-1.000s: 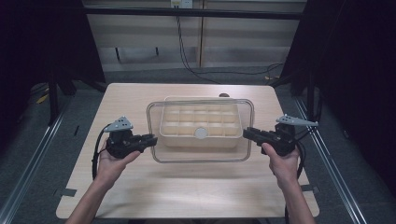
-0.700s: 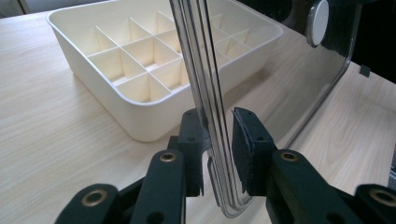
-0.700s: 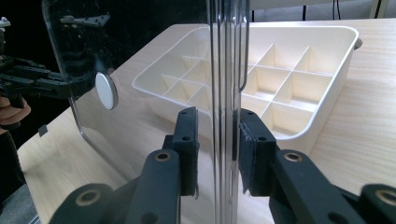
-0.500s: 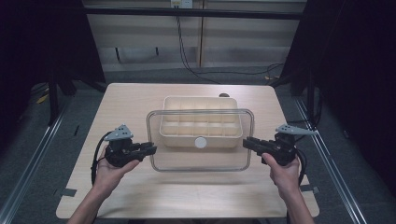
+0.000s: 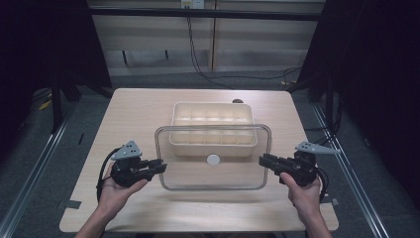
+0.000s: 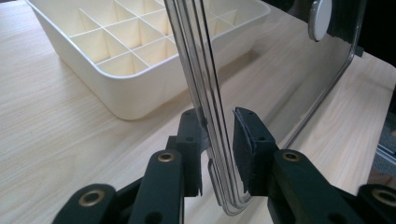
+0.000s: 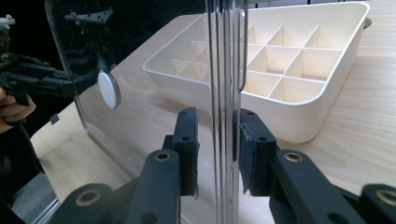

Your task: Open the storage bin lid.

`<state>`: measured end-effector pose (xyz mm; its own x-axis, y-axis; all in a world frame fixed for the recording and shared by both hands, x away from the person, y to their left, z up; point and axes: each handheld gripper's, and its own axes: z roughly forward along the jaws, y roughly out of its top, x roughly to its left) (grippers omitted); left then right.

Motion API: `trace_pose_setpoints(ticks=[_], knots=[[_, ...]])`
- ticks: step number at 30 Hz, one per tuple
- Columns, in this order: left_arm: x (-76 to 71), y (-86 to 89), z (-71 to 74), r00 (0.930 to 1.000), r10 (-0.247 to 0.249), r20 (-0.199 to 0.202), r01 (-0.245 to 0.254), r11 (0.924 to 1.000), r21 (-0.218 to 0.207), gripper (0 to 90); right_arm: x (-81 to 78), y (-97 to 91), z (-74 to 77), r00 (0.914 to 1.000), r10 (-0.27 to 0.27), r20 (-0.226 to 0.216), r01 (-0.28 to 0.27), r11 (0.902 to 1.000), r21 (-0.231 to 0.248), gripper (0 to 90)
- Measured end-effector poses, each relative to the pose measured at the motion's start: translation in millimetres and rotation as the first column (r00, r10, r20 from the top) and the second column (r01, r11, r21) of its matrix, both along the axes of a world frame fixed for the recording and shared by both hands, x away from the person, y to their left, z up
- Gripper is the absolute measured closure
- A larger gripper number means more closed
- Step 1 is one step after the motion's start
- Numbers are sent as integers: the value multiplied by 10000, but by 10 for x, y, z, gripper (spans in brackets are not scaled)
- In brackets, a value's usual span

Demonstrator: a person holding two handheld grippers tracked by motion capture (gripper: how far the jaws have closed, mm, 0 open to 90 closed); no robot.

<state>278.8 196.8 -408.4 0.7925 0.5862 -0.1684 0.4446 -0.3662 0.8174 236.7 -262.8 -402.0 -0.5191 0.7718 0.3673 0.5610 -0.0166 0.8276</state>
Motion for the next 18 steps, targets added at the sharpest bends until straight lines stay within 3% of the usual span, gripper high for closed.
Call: trace_pose_setpoints(ticks=[6,8,12,14,18], knots=[[-69,31,-20,9997,-127,-190,126,9999,-72,730,-67,5,-24,9998,116,-136,-115,9999,53,717],[-86,66,-61,9988,-197,-439,179,9991,-395,732,-106,25,-53,9995,173,-275,-172,9999,12,717],[-130,71,-97,9997,-83,-251,77,9997,-238,731,-135,32,-129,9983,191,-548,-178,9996,237,715],[-153,71,-134,9994,-130,-320,129,9999,-14,727,-160,56,-193,9974,169,-707,-164,9998,81,711],[-193,83,-151,9990,-205,-391,205,9998,12,727,-189,60,-213,9965,245,-803,-239,9997,81,711]])
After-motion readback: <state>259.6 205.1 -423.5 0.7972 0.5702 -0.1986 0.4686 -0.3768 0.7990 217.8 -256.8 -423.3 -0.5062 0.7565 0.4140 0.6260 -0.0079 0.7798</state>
